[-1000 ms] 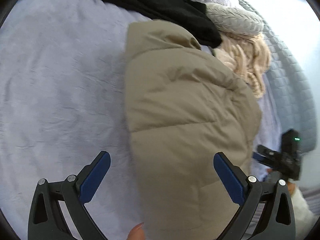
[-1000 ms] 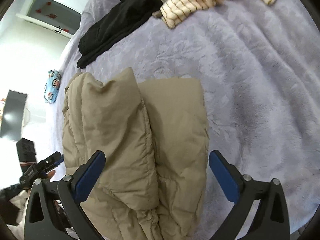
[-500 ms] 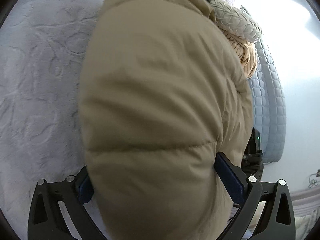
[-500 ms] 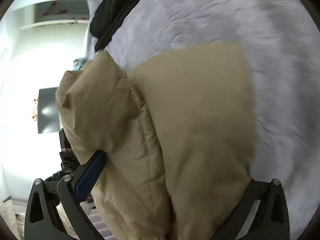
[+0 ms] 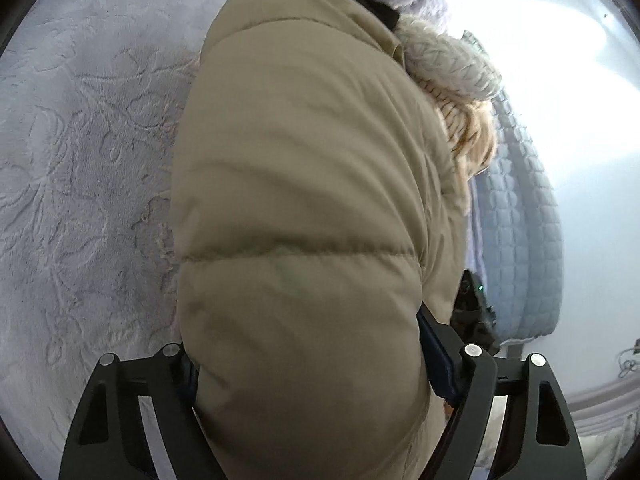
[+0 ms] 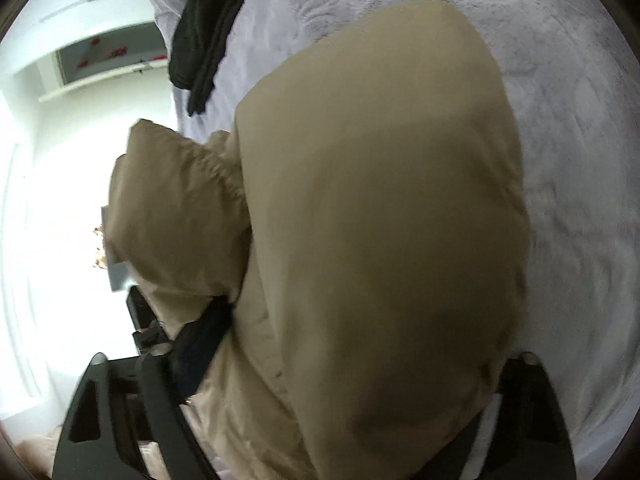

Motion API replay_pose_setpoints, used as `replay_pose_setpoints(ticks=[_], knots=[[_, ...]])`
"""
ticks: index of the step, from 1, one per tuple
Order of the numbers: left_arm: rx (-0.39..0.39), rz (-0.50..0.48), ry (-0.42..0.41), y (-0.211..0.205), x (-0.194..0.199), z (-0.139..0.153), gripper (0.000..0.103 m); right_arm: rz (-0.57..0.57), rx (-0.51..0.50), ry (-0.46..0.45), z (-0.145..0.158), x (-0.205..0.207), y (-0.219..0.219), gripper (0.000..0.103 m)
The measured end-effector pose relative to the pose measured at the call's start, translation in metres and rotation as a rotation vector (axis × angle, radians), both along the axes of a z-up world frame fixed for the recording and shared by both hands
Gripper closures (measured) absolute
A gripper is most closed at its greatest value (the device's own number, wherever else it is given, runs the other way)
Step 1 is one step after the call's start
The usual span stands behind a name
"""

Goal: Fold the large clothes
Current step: 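Grasp the jacket with both tools and lift it, folding it over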

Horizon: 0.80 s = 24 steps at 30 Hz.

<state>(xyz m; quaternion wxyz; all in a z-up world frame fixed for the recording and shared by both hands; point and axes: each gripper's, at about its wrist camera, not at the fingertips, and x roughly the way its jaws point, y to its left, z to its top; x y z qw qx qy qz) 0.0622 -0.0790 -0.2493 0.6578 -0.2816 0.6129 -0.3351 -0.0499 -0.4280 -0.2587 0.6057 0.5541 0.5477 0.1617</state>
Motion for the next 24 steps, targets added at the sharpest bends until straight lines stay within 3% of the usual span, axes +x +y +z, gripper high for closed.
replay_pose_setpoints(ticks=[6,12,19,24], knots=[[-0.077,-0.03,-0.06,0.02,0.008,0.033,0.019,0.008,-0.001,-0.079,0.031,0.004,0.031,0.023],[-0.094,-0.029,-0.135,0.093,0.035,0.073,0.019,0.01,-0.03,-0.157,0.062,0.026,0.108,0.023],[-0.018,0.046,-0.184,0.227,0.081,0.096,0.019,0.097,-0.027,-0.222,0.065,0.102,0.24,0.023],[0.082,0.121,-0.194,0.318,0.116,0.08,0.019,0.175,-0.036,-0.222,0.043,0.16,0.325,0.023]])
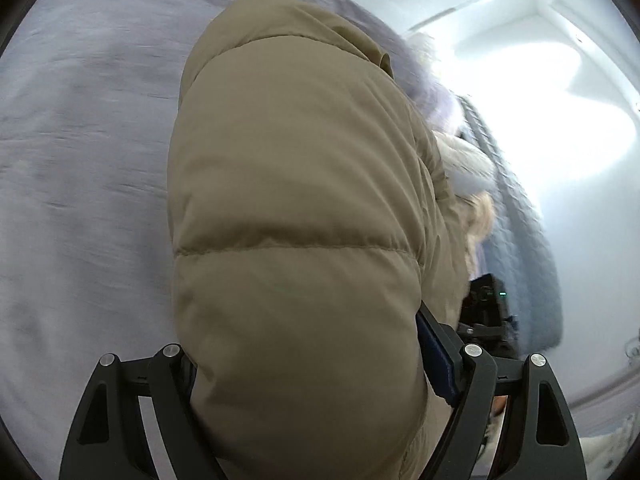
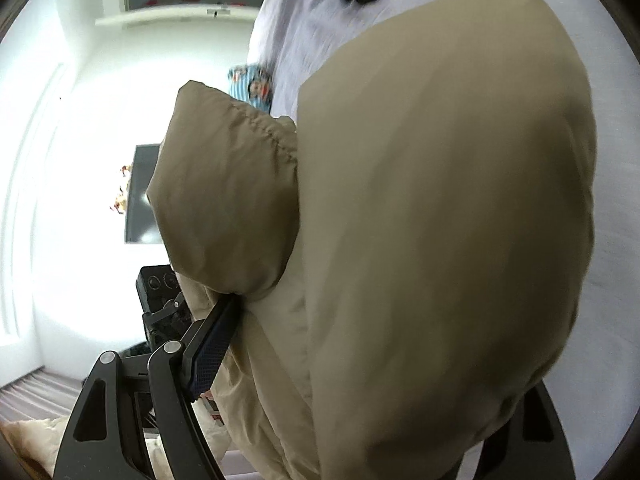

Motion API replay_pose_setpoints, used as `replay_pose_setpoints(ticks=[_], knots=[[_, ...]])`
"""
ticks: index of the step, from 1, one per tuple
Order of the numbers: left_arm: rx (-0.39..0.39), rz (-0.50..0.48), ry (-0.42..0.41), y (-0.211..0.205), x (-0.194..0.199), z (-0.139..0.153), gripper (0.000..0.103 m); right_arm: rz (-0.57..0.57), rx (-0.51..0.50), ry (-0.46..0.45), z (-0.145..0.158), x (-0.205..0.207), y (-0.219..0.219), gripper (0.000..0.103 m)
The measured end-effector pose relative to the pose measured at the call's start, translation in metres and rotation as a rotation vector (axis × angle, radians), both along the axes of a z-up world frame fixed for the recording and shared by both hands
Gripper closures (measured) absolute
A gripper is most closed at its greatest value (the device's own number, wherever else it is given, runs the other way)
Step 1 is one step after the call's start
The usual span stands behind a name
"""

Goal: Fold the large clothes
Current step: 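Grasp the jacket with both tools and lift it, folding it over, then lower the folded jacket onto the bed and open both tools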

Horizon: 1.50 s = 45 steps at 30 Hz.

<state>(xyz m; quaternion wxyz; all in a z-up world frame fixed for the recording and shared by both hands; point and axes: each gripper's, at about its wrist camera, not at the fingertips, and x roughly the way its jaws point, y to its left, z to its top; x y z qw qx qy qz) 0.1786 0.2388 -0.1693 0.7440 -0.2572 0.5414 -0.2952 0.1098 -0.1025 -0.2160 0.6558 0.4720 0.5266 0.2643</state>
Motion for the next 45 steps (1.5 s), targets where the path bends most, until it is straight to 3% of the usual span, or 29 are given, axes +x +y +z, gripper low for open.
replay_pose_setpoints(ticks=[2,5,7,10,14,18,19,20,21,22,25,28,32,35,37,41,45], knots=[[0.03,0.035,0.042,0.026,0.014,-0.025,0.019,0.016,-0.034,0.014,-0.013,0.018,0.026,0.023],[-0.02,0.084,0.118,0.049,0.023,-0.063,0.018,0.011,-0.095,0.042,-0.029,0.028,0.038,0.022],[-0.027,0.082,0.111,0.051,0.021,-0.071,0.015,-0.01,-0.114,0.076,-0.039,0.03,0.037,0.021],[0.026,0.073,0.084,0.052,0.023,-0.073,0.011,-0.034,-0.142,0.123,-0.046,0.018,0.028,0.021],[0.152,0.099,0.033,0.005,0.011,-0.039,0.012,-0.023,-0.241,0.142,-0.023,0.018,0.026,0.021],[0.267,0.115,-0.064,-0.008,0.004,0.004,0.017,-0.069,-0.449,0.071,0.028,-0.011,0.007,0.023],[0.298,0.123,-0.092,-0.01,0.005,0.016,0.017,-0.082,-0.474,0.051,0.038,-0.018,0.003,0.026],[0.301,0.13,-0.113,-0.007,0.006,0.024,0.017,-0.097,-0.497,0.028,0.049,-0.025,-0.001,0.041],[0.288,0.143,-0.158,-0.011,0.008,0.038,0.017,-0.109,-0.511,0.015,0.058,-0.032,-0.005,0.068],[0.281,0.147,-0.188,-0.017,0.013,0.051,0.017,-0.119,-0.51,0.007,0.068,-0.039,-0.008,0.087],[0.295,0.123,-0.267,-0.037,0.034,0.07,0.017,-0.091,-0.457,-0.074,0.089,-0.053,0.006,0.091],[0.33,0.06,-0.269,-0.081,0.049,0.058,0.017,0.013,-0.431,-0.15,0.106,-0.055,0.044,0.091],[0.438,-0.004,-0.295,-0.126,0.051,0.028,0.017,0.131,-0.532,-0.127,0.085,-0.064,0.092,0.091],[0.509,-0.069,-0.299,-0.161,0.051,0.011,0.017,0.157,-0.654,-0.065,0.056,-0.074,0.097,0.091],[0.521,-0.101,-0.296,-0.162,0.042,-0.007,0.017,0.152,-0.715,-0.037,0.036,-0.083,0.094,0.096],[0.58,-0.133,-0.325,-0.184,0.031,-0.022,0.017,0.139,-0.741,-0.03,0.007,-0.095,0.092,0.099],[0.61,-0.138,-0.338,-0.186,0.023,-0.023,0.016,0.084,-0.691,0.007,-0.003,-0.104,0.086,0.1]])
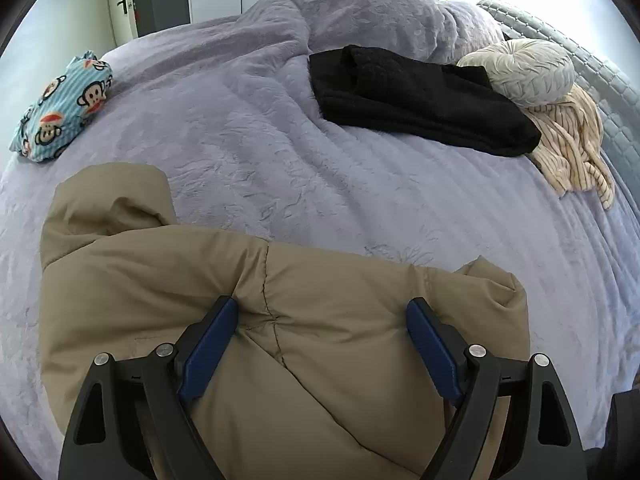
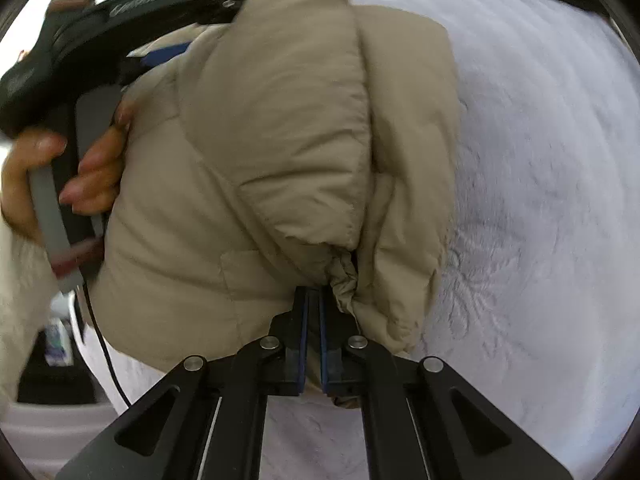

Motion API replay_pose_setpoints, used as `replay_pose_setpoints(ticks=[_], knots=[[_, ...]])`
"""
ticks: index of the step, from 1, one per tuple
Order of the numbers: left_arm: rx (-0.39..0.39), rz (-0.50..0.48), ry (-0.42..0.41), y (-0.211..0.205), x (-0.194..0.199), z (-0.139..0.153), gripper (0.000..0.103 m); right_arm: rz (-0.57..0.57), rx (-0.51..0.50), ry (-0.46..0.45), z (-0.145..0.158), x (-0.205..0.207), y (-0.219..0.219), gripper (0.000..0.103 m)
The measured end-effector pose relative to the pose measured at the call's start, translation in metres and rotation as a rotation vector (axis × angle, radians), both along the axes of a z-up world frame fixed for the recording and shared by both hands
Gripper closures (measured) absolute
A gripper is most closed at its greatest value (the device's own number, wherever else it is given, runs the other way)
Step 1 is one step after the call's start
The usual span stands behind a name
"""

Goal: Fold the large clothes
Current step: 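Lower the folded jacket onto the bed and open both tools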

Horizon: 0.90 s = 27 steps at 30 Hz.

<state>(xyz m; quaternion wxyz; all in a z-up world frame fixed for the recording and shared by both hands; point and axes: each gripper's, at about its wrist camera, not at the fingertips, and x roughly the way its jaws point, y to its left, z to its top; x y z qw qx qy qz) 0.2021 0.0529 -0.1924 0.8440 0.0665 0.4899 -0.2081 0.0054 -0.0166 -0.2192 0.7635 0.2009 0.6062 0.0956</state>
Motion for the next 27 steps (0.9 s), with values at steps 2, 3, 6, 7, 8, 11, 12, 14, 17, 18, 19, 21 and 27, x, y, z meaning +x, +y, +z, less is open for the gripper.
replay_pose_setpoints(ticks=[2,3,6,7,8,11,12,14,17,18,19,21,27], knots=[[-0.005,0.004,0.001,0.006,-0.005,0.007,0.016,0.003,-0.008,-0.003,0.0,0.002,0.001,0.1],[-0.01,0.013,-0.012,0.013,-0.011,0.017,0.017,0.004,-0.01,-0.003,0.001,0.002,0.003,0.1],[-0.023,0.042,-0.059,0.038,-0.033,0.041,0.017,0.001,-0.006,-0.002,0.001,-0.001,0.004,0.1],[-0.024,0.05,-0.066,0.045,-0.039,0.045,0.017,-0.002,-0.002,-0.001,0.001,-0.001,0.003,0.1],[-0.023,0.064,-0.076,0.056,-0.047,0.05,0.017,-0.006,0.002,-0.001,0.0,-0.001,0.005,0.1],[-0.022,0.141,-0.072,0.096,-0.08,0.056,0.016,-0.019,0.009,0.001,-0.004,0.001,0.004,0.1],[-0.021,0.165,-0.063,0.105,-0.089,0.054,0.017,-0.022,0.01,0.001,-0.015,0.008,0.0,0.1],[-0.027,0.206,-0.04,0.125,-0.109,0.048,0.016,-0.028,0.009,0.003,-0.017,0.007,0.0,0.1],[-0.004,0.221,0.025,0.144,-0.139,0.02,0.016,-0.03,0.012,0.01,-0.024,0.007,0.001,0.1],[-0.003,0.218,0.041,0.146,-0.145,0.012,0.014,-0.031,0.014,0.014,-0.027,0.007,0.001,0.1],[-0.012,0.222,0.048,0.149,-0.152,0.004,0.013,-0.031,0.016,0.024,-0.032,0.007,0.002,0.1],[-0.018,0.221,0.064,0.152,-0.16,-0.004,0.012,-0.033,0.014,0.039,-0.035,0.006,0.004,0.1],[0.008,0.239,0.125,0.154,-0.165,-0.008,0.012,-0.024,-0.064,0.097,-0.021,0.004,0.016,0.096]])
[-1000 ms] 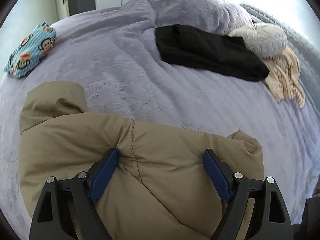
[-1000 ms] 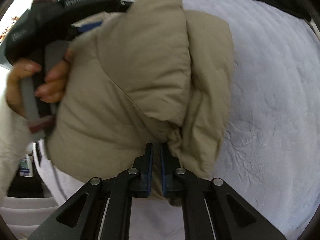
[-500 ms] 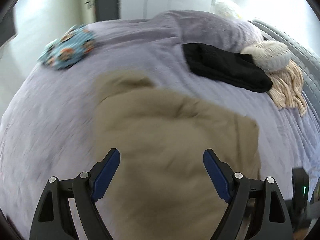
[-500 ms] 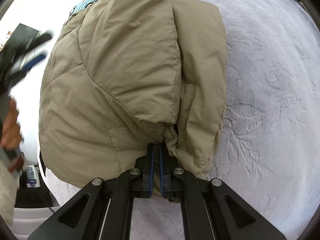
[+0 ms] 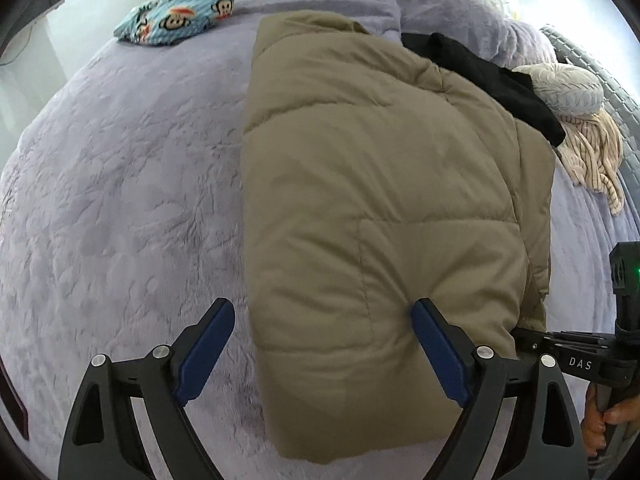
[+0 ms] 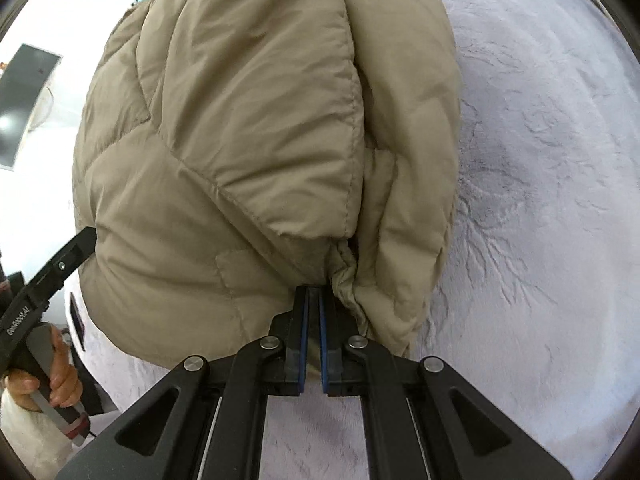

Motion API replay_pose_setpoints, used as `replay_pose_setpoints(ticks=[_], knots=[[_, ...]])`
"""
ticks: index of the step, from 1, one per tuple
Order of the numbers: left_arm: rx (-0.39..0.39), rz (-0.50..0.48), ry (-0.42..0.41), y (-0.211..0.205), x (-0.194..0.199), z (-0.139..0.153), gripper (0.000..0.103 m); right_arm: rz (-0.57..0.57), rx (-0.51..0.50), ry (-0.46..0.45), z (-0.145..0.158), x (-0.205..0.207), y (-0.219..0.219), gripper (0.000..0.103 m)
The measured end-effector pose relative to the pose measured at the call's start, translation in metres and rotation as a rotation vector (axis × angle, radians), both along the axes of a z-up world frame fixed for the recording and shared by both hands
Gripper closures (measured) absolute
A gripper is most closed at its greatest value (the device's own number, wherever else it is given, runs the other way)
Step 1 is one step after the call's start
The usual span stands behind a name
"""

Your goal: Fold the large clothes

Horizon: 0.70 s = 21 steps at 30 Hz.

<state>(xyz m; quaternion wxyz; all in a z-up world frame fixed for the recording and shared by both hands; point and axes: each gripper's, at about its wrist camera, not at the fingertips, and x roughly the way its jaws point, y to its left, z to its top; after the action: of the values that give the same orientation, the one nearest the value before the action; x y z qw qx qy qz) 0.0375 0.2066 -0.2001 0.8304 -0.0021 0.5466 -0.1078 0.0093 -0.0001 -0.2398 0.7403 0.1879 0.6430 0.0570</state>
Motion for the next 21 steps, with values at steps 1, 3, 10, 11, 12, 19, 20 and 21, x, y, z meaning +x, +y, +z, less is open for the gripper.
replay_pose_setpoints(ticks=[1,3,10,11,12,19,20,21], knots=[[0.004,0.003,0.011,0.0,0.002,0.001,0.012,0.002,-0.01,0.012,0.002,0.0,0.002,0.096],[0.007,0.01,0.034,0.002,0.002,0.002,0.012,0.004,-0.022,0.042,0.005,0.002,0.004,0.095],[0.005,0.054,0.118,0.002,-0.001,0.006,0.012,0.024,-0.06,0.073,0.041,-0.002,0.004,0.095],[0.009,0.058,0.12,0.001,-0.002,0.008,0.012,0.028,-0.068,0.07,0.046,-0.004,0.003,0.095],[0.019,0.059,0.122,-0.001,-0.004,0.01,0.012,0.034,-0.078,0.066,0.053,-0.006,0.002,0.095],[0.051,0.031,0.12,-0.015,-0.018,0.031,0.012,0.028,-0.078,0.087,0.072,-0.022,-0.006,0.094],[0.051,0.03,0.116,-0.016,-0.02,0.035,0.012,0.028,-0.076,0.088,0.073,-0.023,-0.006,0.094],[0.05,0.03,0.114,-0.016,-0.022,0.04,0.012,0.029,-0.074,0.088,0.075,-0.024,-0.007,0.094]])
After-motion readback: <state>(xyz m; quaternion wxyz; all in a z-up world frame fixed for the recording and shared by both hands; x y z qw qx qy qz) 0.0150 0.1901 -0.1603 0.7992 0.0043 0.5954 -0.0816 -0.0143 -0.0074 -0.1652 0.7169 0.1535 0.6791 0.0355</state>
